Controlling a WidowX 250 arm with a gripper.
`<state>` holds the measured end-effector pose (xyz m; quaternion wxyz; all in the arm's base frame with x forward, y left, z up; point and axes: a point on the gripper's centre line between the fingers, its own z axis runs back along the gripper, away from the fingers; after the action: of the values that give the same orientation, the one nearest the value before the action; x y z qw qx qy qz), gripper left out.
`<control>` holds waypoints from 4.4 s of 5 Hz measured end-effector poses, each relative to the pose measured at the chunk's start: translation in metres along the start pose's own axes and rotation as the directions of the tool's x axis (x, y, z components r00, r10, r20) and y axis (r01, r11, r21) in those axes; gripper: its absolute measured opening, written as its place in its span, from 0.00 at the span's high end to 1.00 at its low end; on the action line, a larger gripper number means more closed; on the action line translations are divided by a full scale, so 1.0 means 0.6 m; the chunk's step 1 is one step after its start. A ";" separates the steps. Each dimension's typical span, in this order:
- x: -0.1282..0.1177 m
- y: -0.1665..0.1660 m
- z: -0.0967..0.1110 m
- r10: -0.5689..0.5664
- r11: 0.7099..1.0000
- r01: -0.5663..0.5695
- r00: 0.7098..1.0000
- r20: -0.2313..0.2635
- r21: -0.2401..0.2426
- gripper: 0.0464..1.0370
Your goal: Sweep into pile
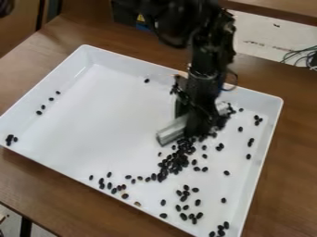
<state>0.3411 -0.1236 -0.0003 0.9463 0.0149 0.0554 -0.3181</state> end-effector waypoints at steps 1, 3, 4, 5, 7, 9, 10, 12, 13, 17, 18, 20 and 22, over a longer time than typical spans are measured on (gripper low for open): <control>-0.025 -0.025 0.010 0.000 1.000 0.000 1.000 0.000 -0.029 0.69; -0.073 -0.001 0.058 0.057 0.998 -0.056 0.996 0.075 -0.012 0.69; -0.094 0.058 0.084 0.196 0.978 -0.201 0.975 0.109 0.045 0.69; -0.142 0.135 0.096 0.363 0.926 -0.373 0.922 0.134 0.064 0.69; -0.248 0.255 0.039 0.474 0.873 -0.482 0.874 0.106 0.077 0.69; -0.344 0.318 -0.022 0.417 0.905 -0.422 0.904 0.092 0.050 0.69; -0.353 0.305 -0.037 0.406 0.910 -0.411 0.910 0.087 0.055 0.69; -0.342 0.214 -0.042 0.460 0.887 -0.461 0.884 0.080 0.002 0.69; -0.316 0.177 -0.043 0.484 0.873 -0.487 0.867 0.117 -0.005 0.69; -0.155 0.036 -0.047 0.568 0.818 -0.574 0.800 0.193 -0.029 0.69; -0.091 -0.032 -0.036 0.560 0.825 -0.564 0.808 0.183 -0.033 0.69; -0.046 -0.091 -0.025 0.527 0.848 -0.531 0.838 0.143 -0.012 0.69; -0.041 -0.090 -0.008 0.518 0.852 -0.524 0.842 0.151 0.004 0.69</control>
<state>0.2887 -0.1513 -0.0017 0.9980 0.0276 -0.0265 -0.0506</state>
